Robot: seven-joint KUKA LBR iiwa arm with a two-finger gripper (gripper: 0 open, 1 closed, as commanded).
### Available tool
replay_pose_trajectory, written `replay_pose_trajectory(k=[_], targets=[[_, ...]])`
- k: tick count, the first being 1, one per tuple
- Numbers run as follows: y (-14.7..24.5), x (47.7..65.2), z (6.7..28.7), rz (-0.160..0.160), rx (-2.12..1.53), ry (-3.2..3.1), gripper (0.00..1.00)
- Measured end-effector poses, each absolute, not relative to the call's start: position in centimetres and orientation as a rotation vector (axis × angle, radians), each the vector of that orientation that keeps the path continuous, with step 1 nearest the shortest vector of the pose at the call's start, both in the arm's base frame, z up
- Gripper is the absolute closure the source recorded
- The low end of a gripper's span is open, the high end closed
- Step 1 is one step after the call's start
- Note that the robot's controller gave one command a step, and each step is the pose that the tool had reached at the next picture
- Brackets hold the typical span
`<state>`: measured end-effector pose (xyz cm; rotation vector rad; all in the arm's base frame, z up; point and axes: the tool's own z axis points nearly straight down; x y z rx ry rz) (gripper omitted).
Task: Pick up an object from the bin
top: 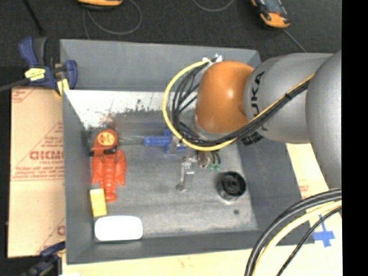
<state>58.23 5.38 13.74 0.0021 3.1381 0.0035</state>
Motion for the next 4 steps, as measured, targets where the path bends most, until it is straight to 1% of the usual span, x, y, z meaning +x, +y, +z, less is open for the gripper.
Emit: replay_pose_trajectory(k=[1,2,3,4], targets=[[5.4,58.2,13.7,0.004,0.003,3.138,0.0],[4.1,56.1,14.3,0.0,-0.123,3.136,0.0],[-1.3,51.9,14.2,-0.001,-0.433,3.109,0.0],[-4.0,53.4,16.8,0.0,-0.282,3.131,0.0]])
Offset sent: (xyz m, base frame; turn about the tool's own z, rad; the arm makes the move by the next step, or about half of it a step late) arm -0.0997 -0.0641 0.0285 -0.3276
